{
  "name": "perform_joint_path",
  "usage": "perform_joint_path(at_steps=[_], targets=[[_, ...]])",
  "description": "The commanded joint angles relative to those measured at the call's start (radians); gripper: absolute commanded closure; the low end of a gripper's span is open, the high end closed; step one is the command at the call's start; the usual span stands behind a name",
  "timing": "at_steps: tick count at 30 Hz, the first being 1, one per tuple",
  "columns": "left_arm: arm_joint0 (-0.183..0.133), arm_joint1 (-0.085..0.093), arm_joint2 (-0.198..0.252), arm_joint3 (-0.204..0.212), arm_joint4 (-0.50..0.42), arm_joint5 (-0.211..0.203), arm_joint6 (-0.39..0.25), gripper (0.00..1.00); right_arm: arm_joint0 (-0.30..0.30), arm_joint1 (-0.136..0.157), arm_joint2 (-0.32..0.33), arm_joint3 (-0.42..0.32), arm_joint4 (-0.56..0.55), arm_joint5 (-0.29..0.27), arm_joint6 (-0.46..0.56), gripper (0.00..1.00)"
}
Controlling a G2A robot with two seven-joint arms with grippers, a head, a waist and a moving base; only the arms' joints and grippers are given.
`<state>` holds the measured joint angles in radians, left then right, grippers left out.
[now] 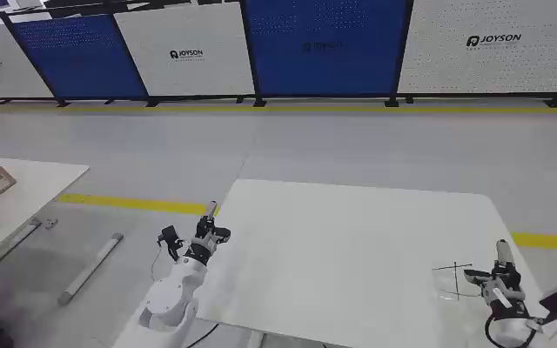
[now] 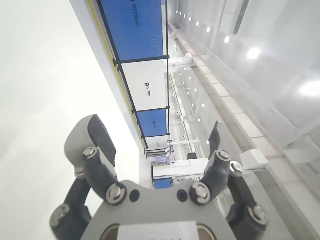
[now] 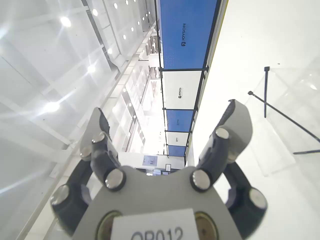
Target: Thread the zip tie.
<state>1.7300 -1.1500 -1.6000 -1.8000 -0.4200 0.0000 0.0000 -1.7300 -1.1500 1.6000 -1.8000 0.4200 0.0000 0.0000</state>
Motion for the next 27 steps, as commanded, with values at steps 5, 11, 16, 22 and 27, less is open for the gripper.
perform_joint_path(at_steps=[5,11,16,22,27], targets=[[0.000,0.000,0.000,0.000,0.000,0.000,0.000,0.00,0.000,0.000,0.000,0.000,0.000,0.000,0.000,0.00],[0.000,0.000,0.000,0.000,0.000,0.000,0.000,0.00,-0.004,0.005,0.031,-0.001,-0.024,-0.026,0.062,0.00],[0.000,0.000,0.000,0.000,0.000,0.000,0.000,0.00,-0.033,0.020,0.139,0.009,0.017,-0.049,0.273,0.00],[0.000,0.000,0.000,0.000,0.000,0.000,0.000,0.00,-0.033,0.047,0.224,0.042,-0.108,-0.070,0.568,0.00],[0.000,0.000,0.000,0.000,0.000,0.000,0.000,0.00,-0.033,0.047,0.224,0.042,-0.108,-0.070,0.568,0.00]])
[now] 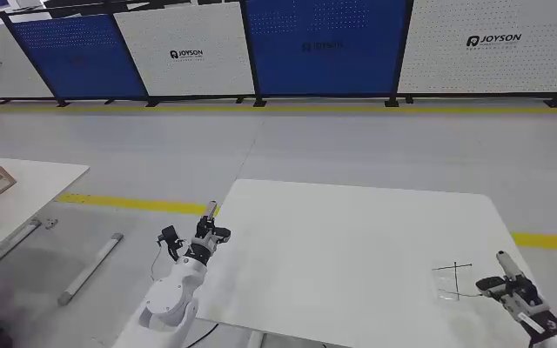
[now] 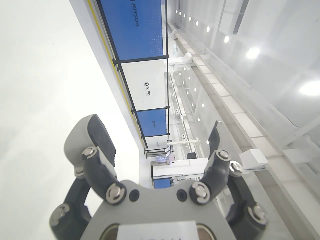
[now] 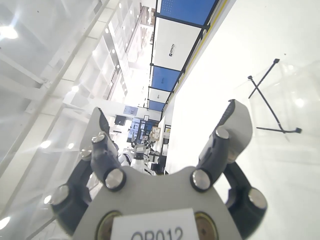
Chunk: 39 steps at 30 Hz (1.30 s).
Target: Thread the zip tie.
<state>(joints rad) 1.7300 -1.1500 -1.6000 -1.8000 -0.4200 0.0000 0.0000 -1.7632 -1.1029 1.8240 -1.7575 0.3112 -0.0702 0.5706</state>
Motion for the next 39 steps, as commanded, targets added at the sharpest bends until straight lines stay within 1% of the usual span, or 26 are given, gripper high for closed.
perform_joint_path(at_steps=[1,11,13,15,16,17,18,19,21,22,24,25,26,27,28,39], targets=[[0.000,0.000,0.000,0.000,0.000,0.000,0.000,0.00,0.000,0.000,0.000,0.000,0.000,0.000,-0.002,0.00],[0.000,0.000,0.000,0.000,0.000,0.000,0.000,0.00,0.000,0.000,0.000,0.000,0.000,0.000,-0.002,0.00],[0.000,0.000,0.000,0.000,0.000,0.000,0.000,0.00,0.012,0.003,0.026,-0.002,-0.014,-0.019,0.005,0.00],[0.000,0.000,0.000,0.000,0.000,0.000,0.000,0.00,0.021,0.012,0.056,0.006,-0.037,-0.033,0.086,0.00],[0.000,0.000,0.000,0.000,0.000,0.000,0.000,0.00,0.030,0.019,0.073,0.012,-0.049,-0.034,0.166,0.00],[0.000,0.000,0.000,0.000,0.000,0.000,0.000,0.00,0.040,0.024,0.087,0.023,-0.045,-0.033,0.214,0.00],[0.000,0.000,0.000,0.000,0.000,0.000,0.000,0.00,0.052,0.029,0.102,0.033,-0.048,-0.031,0.256,0.00],[0.000,0.000,0.000,0.000,0.000,0.000,0.000,0.00,0.072,0.038,0.112,0.045,-0.064,-0.032,0.346,0.00],[0.000,0.000,0.000,0.000,0.000,0.000,0.000,0.00,0.109,0.049,0.130,0.077,-0.083,-0.034,0.427,0.00],[0.000,0.000,0.000,0.000,0.000,0.000,0.000,0.00,0.131,0.060,0.127,0.083,-0.151,-0.057,0.501,0.00],[0.000,0.000,0.000,0.000,0.000,0.000,0.000,0.00,0.172,0.069,0.124,0.119,-0.175,-0.074,0.565,0.00],[0.000,0.000,0.000,0.000,0.000,0.000,0.000,0.00,0.190,0.075,0.117,0.129,-0.203,-0.100,0.613,0.00],[0.000,0.000,0.000,0.000,0.000,0.000,0.000,0.00,0.217,0.080,0.115,0.167,-0.195,-0.112,0.650,0.00],[0.000,0.000,0.000,0.000,0.000,0.000,0.000,0.00,0.237,0.083,0.113,0.192,-0.178,-0.112,0.662,0.00],[0.000,0.000,0.000,0.000,0.000,0.000,0.000,0.00,0.243,0.083,0.112,0.200,-0.170,-0.113,0.666,0.00],[0.000,0.000,0.000,0.000,0.000,0.000,0.000,0.00,0.243,0.083,0.112,0.200,-0.170,-0.113,0.666,0.00]])
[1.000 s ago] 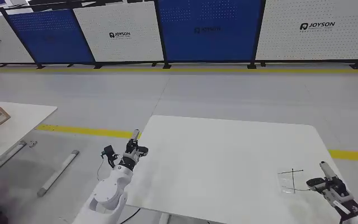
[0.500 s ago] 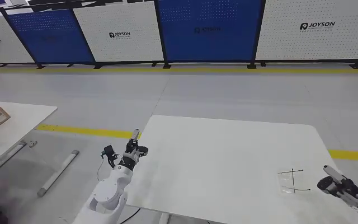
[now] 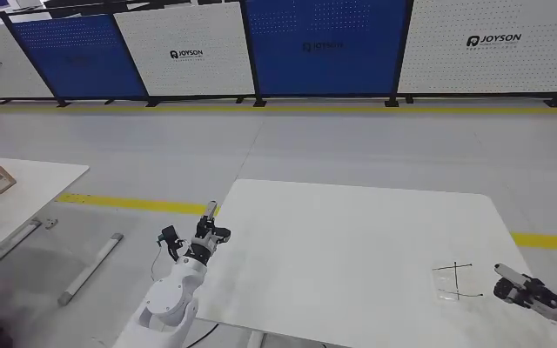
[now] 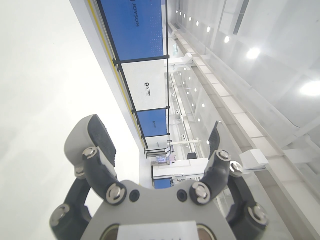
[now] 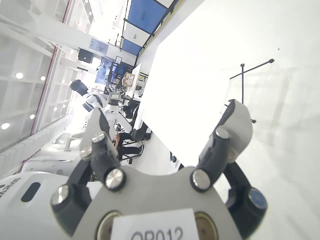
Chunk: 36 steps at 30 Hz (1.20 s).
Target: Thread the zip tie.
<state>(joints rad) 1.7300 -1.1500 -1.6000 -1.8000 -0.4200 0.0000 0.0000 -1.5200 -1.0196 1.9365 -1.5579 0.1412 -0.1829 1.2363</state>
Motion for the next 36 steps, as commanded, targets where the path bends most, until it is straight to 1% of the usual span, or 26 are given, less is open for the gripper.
perform_joint_path(at_steps=[1,14,15,17,18,19,21,24,36], targets=[[0.000,0.000,0.000,0.000,0.000,0.000,0.000,0.00,0.000,0.000,0.000,0.000,0.000,0.000,0.000,0.00],[0.000,0.000,0.000,0.000,0.000,0.000,0.000,0.00,0.000,0.000,0.000,0.000,0.000,0.000,0.000,0.00],[0.000,0.000,0.000,0.000,0.000,0.000,0.000,0.00,0.001,0.001,-0.005,-0.002,-0.005,-0.003,0.014,0.00],[0.000,0.000,0.000,0.000,0.000,0.000,0.000,0.00,0.023,0.008,-0.011,0.009,-0.016,-0.015,0.078,0.00],[0.000,0.000,0.000,0.000,0.000,0.000,0.000,0.00,0.045,0.015,-0.012,0.025,-0.018,-0.025,0.133,0.00],[0.000,0.000,0.000,0.000,0.000,0.000,0.000,0.00,0.062,0.021,-0.011,0.040,-0.025,-0.031,0.154,0.00],[0.000,0.000,0.000,0.000,0.000,0.000,0.000,0.00,0.094,0.035,-0.028,0.064,-0.083,-0.022,0.154,0.00],[0.000,0.000,0.000,0.000,0.000,0.000,0.000,0.00,0.127,0.051,-0.059,0.093,-0.102,-0.003,0.154,0.00],[0.000,0.000,0.000,0.000,0.000,0.000,0.000,0.00,0.127,0.051,-0.059,0.093,-0.102,-0.003,0.154,0.00]])
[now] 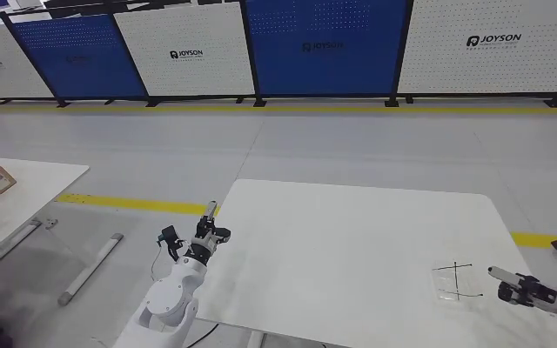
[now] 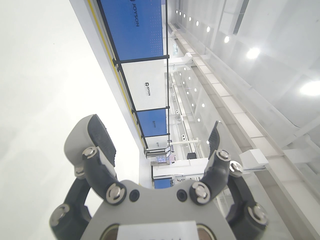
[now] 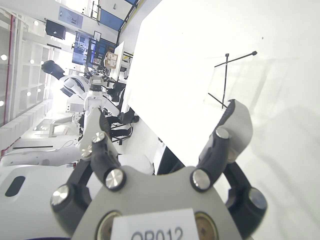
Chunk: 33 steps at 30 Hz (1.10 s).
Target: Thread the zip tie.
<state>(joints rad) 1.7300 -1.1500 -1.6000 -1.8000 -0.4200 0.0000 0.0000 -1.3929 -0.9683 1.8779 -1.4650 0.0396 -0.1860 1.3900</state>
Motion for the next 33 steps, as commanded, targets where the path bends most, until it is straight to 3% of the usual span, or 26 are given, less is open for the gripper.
perform_joint_path(at_steps=[1,3,6,10,12,13,14,28,31,33], targets=[[0.000,0.000,0.000,0.000,0.000,0.000,0.000,0.00,0.000,0.000,0.000,0.000,0.000,0.000,0.000,0.00],[0.000,0.000,0.000,0.000,0.000,0.000,0.000,0.00,0.000,0.001,0.003,0.004,-0.015,0.012,-0.012,0.00],[0.000,0.000,0.000,0.000,0.000,0.000,0.000,0.00,0.020,0.008,-0.014,-0.018,-0.081,0.116,-0.031,0.00],[0.000,0.000,0.000,0.000,0.000,0.000,0.000,0.00,0.049,0.018,-0.035,-0.041,-0.128,0.197,-0.020,0.00],[0.000,0.000,0.000,0.000,0.000,0.000,0.000,0.00,0.072,0.021,-0.061,-0.029,-0.147,0.230,0.000,0.00],[0.000,0.000,0.000,0.000,0.000,0.000,0.000,0.00,0.090,0.024,-0.103,-0.008,-0.136,0.243,0.000,0.00],[0.000,0.000,0.000,0.000,0.000,0.000,0.000,0.00,0.098,0.028,-0.130,0.001,-0.133,0.243,0.000,0.00],[0.000,0.000,0.000,0.000,0.000,0.000,0.000,0.00,0.088,0.029,-0.130,0.000,-0.151,0.240,-0.004,0.00],[0.000,0.000,0.000,0.000,0.000,0.000,0.000,0.00,0.071,0.043,-0.115,-0.010,-0.134,0.239,0.000,0.00],[0.000,0.000,0.000,0.000,0.000,0.000,0.000,0.00,0.065,0.060,-0.120,-0.024,-0.173,0.272,0.000,0.00]])
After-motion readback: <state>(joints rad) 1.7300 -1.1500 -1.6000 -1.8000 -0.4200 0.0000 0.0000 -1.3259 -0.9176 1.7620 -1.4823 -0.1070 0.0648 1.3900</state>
